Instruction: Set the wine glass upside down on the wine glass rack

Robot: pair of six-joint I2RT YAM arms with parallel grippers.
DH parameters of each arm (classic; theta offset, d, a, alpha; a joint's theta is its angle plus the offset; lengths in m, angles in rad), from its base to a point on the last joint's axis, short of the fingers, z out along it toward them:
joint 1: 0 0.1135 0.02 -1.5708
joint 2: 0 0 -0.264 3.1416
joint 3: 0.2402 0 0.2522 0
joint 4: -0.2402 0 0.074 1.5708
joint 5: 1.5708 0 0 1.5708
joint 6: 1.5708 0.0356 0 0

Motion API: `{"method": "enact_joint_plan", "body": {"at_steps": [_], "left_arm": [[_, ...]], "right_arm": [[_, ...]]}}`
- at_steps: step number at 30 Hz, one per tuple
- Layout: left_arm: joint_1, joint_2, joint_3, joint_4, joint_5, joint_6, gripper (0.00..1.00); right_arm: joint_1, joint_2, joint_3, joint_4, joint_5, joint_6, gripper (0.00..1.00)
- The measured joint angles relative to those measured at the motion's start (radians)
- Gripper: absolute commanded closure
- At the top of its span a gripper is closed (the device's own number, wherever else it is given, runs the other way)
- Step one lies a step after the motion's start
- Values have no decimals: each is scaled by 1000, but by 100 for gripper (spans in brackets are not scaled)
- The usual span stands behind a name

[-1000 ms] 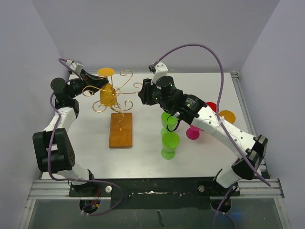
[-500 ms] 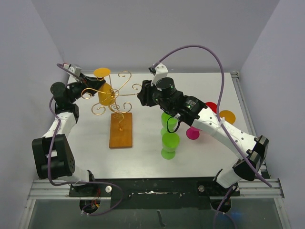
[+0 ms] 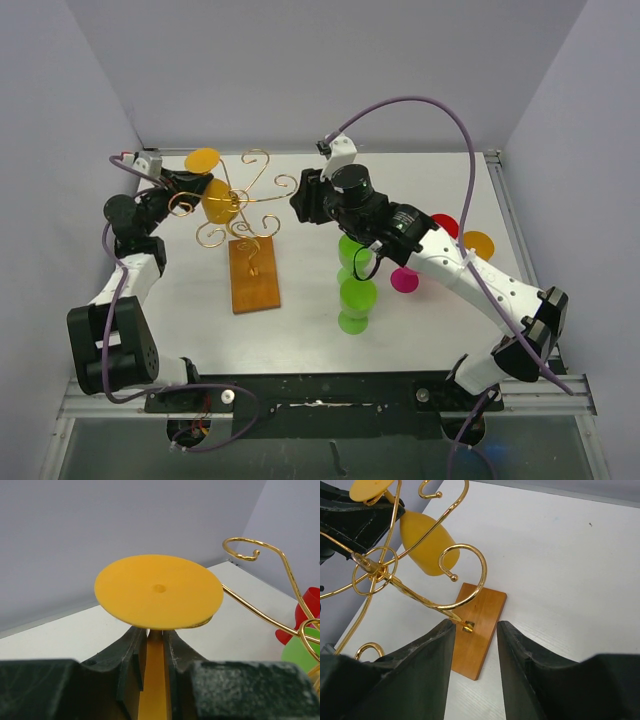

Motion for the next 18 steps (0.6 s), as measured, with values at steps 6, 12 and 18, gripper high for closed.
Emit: {"method": "enact_joint_plan", "body": {"at_steps": [6, 12, 18], "left_arm": [[8, -35, -36, 19, -30, -8, 56], [9, -72, -61, 3, -69, -18, 43], [9, -135, -86, -73, -129, 8, 40]], "right_arm": [[0, -21, -6, 5, 3, 1, 57], [0, -52, -23, 25, 4, 4, 54], [0, -77, -40, 38, 9, 7, 53]]}}
